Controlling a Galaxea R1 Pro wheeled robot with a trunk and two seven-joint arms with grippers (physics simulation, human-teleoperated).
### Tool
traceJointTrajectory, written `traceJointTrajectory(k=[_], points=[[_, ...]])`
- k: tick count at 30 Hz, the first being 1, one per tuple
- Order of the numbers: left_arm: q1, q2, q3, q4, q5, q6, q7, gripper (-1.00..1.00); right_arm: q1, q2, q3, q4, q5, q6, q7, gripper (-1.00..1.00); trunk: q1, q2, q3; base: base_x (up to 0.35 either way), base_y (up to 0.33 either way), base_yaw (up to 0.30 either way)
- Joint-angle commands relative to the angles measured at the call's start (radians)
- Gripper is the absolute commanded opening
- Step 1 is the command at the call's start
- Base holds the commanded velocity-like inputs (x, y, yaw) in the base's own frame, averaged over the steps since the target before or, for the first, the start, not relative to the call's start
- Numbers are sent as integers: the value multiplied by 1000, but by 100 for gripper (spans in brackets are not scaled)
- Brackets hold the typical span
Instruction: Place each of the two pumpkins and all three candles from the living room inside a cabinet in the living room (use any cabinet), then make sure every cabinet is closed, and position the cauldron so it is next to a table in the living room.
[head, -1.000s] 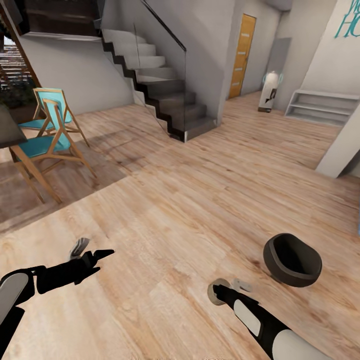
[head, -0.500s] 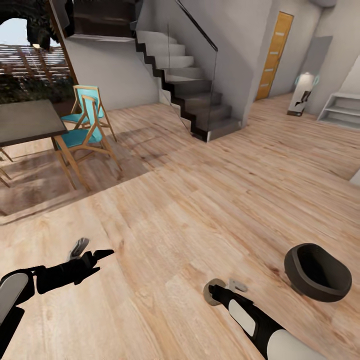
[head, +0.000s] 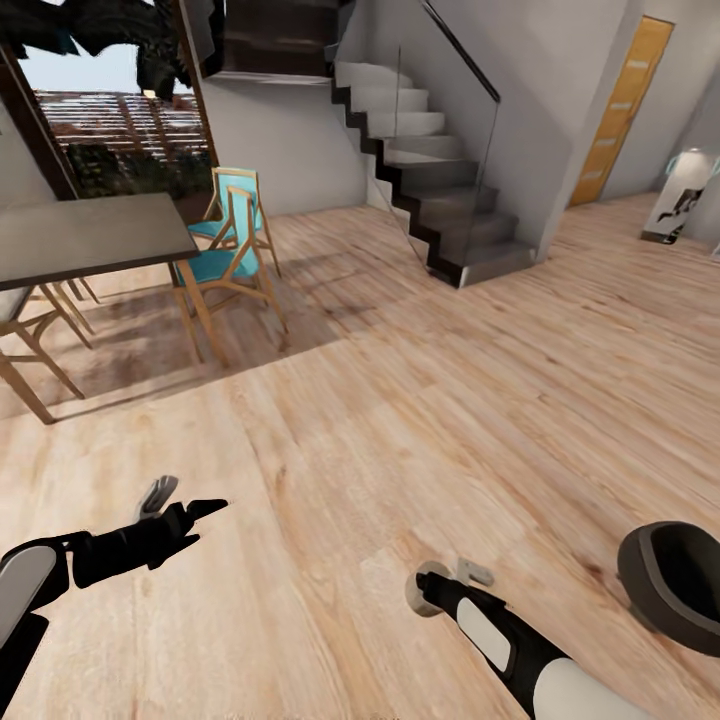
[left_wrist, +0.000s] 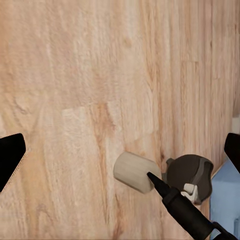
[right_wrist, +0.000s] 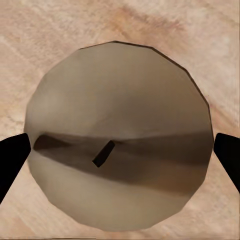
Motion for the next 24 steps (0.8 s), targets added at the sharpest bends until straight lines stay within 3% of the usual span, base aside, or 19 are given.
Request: traceJointTrajectory(k=[1,24], points=[[-1,0,0,0,10,3,10,100,0,-2,7,-5,-6,3,-8,-100,0,0,-1,-83,0,291],[-1,0,-1,0,6,3,11,100,0,-1,8,-14,-4,6,-5,-100,0,0,-1,-17,0,291]])
